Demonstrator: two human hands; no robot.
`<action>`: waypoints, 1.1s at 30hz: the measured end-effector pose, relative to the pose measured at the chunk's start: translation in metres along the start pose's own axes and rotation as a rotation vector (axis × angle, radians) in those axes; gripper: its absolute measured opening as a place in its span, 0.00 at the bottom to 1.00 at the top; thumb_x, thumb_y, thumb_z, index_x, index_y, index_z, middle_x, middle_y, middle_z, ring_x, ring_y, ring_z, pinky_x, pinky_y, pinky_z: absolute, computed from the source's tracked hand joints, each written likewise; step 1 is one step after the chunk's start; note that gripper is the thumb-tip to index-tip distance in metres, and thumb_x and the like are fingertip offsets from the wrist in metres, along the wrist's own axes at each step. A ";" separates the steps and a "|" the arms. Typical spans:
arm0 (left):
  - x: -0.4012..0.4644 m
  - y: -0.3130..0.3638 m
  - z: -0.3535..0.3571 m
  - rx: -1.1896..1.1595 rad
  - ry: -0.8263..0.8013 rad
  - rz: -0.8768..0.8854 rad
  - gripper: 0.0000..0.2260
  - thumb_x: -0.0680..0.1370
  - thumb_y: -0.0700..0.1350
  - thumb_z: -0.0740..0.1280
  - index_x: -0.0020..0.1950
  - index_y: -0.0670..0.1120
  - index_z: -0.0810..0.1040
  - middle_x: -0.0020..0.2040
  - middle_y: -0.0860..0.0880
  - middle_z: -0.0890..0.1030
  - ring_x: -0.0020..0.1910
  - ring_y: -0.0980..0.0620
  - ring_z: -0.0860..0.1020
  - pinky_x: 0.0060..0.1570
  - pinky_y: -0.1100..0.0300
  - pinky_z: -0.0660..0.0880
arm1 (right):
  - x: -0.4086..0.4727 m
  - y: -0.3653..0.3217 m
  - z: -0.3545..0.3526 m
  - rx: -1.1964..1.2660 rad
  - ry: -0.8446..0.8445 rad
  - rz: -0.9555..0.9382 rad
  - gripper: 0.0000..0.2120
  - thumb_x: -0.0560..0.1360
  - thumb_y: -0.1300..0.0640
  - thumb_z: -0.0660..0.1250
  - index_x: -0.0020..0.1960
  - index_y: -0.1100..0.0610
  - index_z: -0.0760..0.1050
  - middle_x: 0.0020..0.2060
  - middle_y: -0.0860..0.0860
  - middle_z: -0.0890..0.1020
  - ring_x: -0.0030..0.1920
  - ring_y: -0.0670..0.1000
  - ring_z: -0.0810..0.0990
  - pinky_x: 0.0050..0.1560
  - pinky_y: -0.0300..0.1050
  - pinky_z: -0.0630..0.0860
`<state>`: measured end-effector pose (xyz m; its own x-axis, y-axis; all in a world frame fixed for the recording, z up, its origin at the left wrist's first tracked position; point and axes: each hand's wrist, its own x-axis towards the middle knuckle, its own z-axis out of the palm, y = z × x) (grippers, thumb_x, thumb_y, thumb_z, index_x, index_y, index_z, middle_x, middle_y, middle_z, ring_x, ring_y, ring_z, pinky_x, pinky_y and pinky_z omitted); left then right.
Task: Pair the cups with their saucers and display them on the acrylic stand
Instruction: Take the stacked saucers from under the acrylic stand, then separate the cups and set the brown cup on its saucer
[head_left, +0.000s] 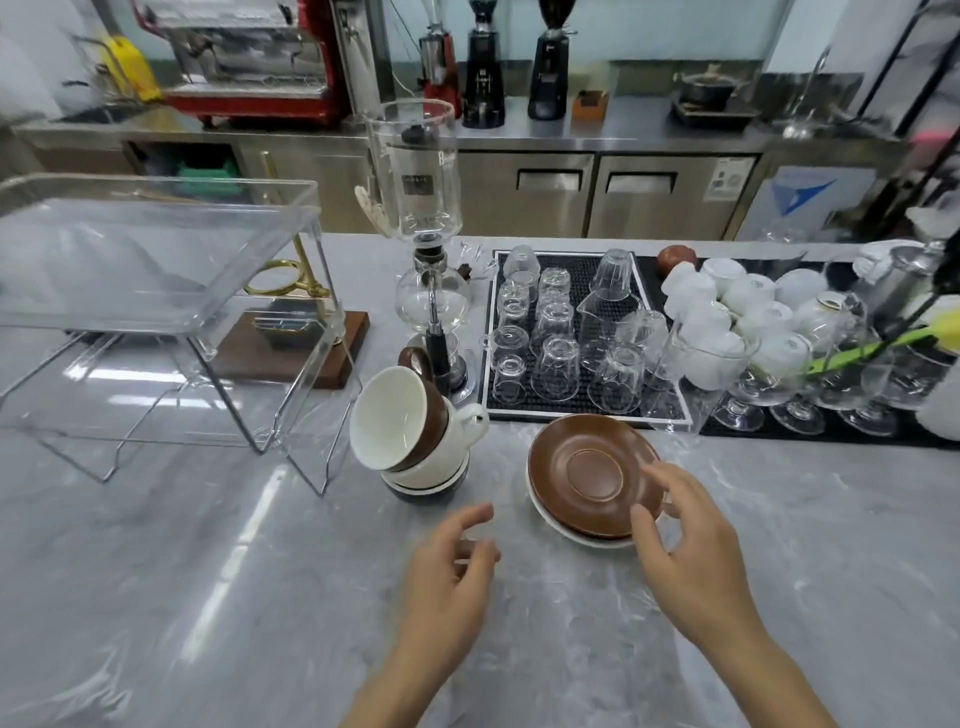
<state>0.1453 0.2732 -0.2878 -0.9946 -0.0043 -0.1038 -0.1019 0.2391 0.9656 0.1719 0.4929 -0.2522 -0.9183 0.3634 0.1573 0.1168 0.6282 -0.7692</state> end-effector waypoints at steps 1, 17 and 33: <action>0.000 0.000 -0.003 0.013 0.016 0.017 0.15 0.79 0.37 0.69 0.59 0.54 0.83 0.41 0.46 0.86 0.39 0.51 0.84 0.46 0.50 0.83 | -0.001 -0.003 0.002 0.007 -0.002 -0.018 0.18 0.77 0.63 0.68 0.65 0.52 0.76 0.65 0.46 0.77 0.66 0.51 0.75 0.68 0.55 0.73; 0.026 0.010 -0.067 -0.077 0.369 0.187 0.19 0.73 0.36 0.76 0.55 0.57 0.79 0.48 0.55 0.83 0.48 0.56 0.82 0.44 0.66 0.79 | 0.030 -0.078 0.054 0.090 -0.132 -0.206 0.19 0.75 0.62 0.70 0.65 0.51 0.76 0.58 0.32 0.75 0.60 0.26 0.70 0.63 0.24 0.65; 0.057 0.009 -0.072 0.019 0.309 0.175 0.46 0.59 0.69 0.77 0.72 0.61 0.62 0.69 0.71 0.66 0.69 0.71 0.67 0.63 0.66 0.69 | 0.068 -0.108 0.089 0.087 -0.393 -0.285 0.38 0.70 0.50 0.76 0.77 0.48 0.64 0.72 0.40 0.70 0.72 0.37 0.66 0.72 0.32 0.62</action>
<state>0.0863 0.2049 -0.2680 -0.9566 -0.2541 0.1428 0.0684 0.2805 0.9574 0.0634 0.3883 -0.2140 -0.9843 -0.1121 0.1362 -0.1763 0.5986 -0.7814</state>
